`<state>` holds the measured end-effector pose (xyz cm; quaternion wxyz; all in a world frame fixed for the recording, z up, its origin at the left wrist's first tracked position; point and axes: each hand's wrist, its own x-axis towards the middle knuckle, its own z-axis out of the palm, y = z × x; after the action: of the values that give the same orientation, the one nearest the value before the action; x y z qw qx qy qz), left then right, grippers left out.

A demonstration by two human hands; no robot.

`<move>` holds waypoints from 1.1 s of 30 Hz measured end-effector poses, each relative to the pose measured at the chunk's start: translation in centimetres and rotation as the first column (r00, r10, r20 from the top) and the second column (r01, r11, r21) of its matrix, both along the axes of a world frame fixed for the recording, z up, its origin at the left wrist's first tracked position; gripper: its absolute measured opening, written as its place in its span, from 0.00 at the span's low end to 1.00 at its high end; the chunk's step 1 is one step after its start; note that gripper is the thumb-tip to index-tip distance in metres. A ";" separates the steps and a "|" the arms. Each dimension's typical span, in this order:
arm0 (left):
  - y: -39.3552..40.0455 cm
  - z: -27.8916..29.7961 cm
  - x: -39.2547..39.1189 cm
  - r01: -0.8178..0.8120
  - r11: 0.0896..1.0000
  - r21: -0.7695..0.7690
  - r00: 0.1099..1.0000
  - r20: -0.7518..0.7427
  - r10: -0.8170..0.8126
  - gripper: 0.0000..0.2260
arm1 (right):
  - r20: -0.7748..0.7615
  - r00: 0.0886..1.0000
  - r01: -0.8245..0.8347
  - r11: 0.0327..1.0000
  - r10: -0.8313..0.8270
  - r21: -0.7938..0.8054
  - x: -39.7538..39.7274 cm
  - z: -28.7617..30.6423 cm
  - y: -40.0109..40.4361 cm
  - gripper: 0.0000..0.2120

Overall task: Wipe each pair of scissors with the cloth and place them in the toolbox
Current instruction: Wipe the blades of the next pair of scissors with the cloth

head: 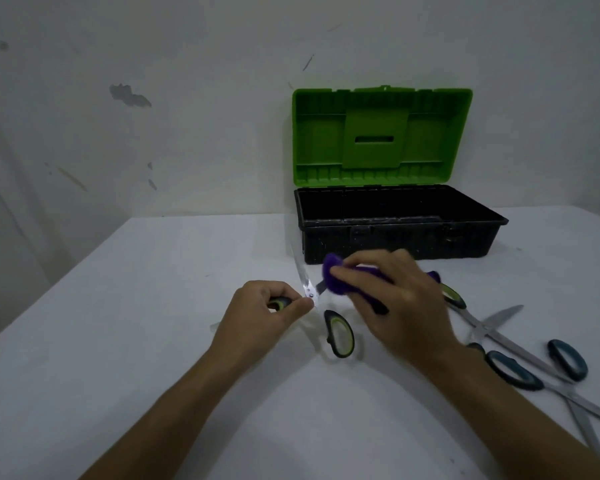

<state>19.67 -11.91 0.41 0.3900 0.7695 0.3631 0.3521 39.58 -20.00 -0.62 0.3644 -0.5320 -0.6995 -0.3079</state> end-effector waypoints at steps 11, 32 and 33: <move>-0.4 0.3 0.0 -0.015 0.977 -0.212 0.968 0.242 0.067 0.11 | -0.135 0.977 0.176 0.983 -0.168 0.048 1.9 0.7 -0.4 0.18; -0.3 0.7 0.3 0.200 0.787 -0.583 0.861 0.488 0.143 0.12 | -0.111 0.993 -0.033 0.999 0.033 0.006 -0.8 0.0 0.0 0.18; -0.1 0.7 0.2 0.168 0.806 -0.568 0.878 0.457 0.139 0.12 | -0.127 0.991 -0.034 0.999 0.039 0.037 -0.6 0.3 -0.1 0.17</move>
<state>19.91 -12.05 1.07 0.6899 0.5006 0.3407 0.3967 38.93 -20.14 -0.37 0.4234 -0.5313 -0.6789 -0.2786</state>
